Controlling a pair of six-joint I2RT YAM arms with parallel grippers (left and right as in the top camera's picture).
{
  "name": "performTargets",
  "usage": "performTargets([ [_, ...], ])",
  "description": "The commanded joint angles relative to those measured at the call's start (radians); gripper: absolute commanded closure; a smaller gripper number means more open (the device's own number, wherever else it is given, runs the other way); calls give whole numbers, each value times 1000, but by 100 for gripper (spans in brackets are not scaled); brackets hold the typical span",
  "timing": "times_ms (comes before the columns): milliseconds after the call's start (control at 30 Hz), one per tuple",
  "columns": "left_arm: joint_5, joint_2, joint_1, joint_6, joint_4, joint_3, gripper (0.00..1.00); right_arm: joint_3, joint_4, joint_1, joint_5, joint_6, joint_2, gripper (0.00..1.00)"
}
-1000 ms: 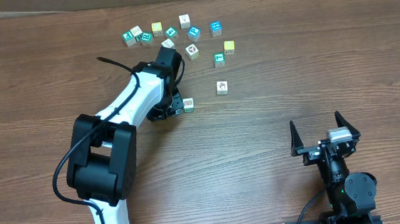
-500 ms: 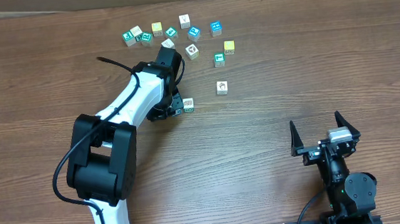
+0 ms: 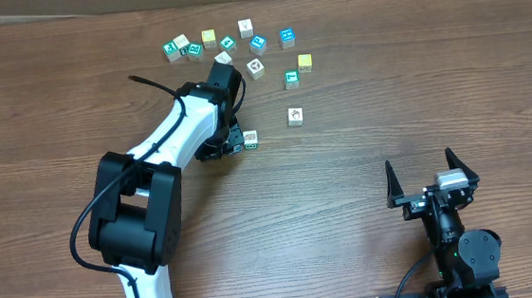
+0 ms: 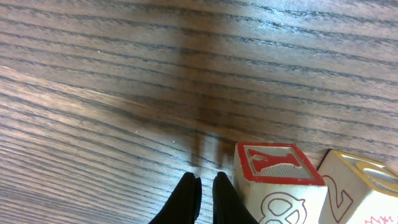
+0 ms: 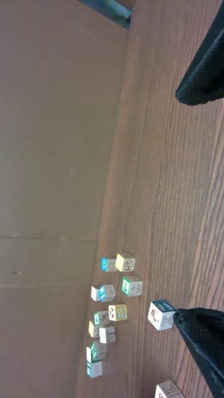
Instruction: Form a horizontal line
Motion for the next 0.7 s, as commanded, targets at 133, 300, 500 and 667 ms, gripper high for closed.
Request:
performTargets([
  [133, -21, 9, 0, -20, 4, -7, 93, -11, 6, -6, -5, -3, -10, 0],
  [300, -21, 9, 0, -20, 4, -7, 92, -11, 6, -6, -5, -3, -10, 0],
  [500, -21, 9, 0, -20, 4, -7, 92, -11, 6, -6, -5, -3, -10, 0],
  [667, -21, 9, 0, -20, 4, -7, 92, -11, 6, -6, -5, -4, -10, 0],
])
